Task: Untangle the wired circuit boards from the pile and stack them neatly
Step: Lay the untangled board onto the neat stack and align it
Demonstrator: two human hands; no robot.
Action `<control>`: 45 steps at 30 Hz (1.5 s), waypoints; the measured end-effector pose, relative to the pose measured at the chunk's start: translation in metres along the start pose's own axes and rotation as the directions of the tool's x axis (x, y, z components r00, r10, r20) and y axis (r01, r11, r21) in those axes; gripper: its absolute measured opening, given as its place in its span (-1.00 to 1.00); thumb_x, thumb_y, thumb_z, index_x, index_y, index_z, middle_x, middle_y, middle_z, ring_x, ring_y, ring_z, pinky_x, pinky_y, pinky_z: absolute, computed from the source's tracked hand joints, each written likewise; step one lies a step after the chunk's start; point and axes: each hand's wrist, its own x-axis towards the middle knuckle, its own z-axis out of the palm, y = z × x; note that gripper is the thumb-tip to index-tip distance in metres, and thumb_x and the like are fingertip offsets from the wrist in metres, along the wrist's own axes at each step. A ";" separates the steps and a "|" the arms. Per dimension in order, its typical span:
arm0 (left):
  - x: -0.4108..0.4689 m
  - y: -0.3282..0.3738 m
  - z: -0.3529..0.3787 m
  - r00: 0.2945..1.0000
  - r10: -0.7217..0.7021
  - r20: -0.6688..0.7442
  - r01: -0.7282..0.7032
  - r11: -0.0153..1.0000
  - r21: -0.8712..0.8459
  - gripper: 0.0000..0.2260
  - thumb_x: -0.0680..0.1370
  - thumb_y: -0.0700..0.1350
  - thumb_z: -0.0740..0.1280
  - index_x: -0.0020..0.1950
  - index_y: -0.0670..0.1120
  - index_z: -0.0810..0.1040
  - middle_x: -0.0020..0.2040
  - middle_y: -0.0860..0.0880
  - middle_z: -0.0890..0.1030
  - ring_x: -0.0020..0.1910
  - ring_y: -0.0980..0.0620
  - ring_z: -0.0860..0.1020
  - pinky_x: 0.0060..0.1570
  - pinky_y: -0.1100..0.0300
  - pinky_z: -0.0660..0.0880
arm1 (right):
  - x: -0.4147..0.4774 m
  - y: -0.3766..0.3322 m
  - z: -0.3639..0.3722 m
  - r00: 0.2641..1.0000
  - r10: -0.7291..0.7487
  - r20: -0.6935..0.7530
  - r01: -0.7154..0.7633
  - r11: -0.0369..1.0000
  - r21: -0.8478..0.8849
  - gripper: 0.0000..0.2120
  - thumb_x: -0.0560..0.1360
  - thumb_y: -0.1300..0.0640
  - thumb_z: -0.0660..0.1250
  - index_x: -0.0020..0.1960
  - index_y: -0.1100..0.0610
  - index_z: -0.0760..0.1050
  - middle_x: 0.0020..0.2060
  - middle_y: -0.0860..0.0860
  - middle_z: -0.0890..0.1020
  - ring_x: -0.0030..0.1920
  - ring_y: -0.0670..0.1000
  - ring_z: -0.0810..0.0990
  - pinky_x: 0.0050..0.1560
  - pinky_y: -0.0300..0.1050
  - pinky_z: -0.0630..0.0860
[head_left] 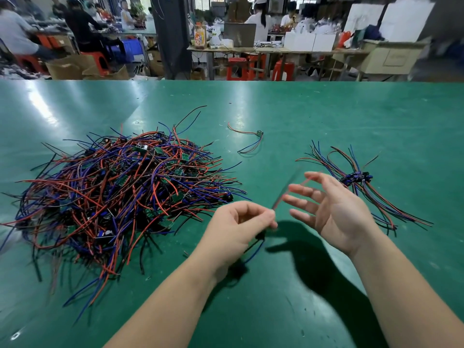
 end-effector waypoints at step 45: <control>-0.001 0.013 -0.012 0.988 -0.136 0.076 0.141 0.988 -0.060 -0.64 0.18 0.07 0.50 -0.19 -0.14 0.58 -0.28 -0.06 0.67 -0.39 0.00 0.62 -0.40 0.24 0.55 | -0.029 0.018 0.033 0.986 0.105 0.133 -0.091 0.990 -0.106 -0.95 0.21 0.19 0.46 -0.36 0.18 0.62 -0.41 0.06 0.64 -0.47 -0.10 0.58 -0.50 -0.34 0.47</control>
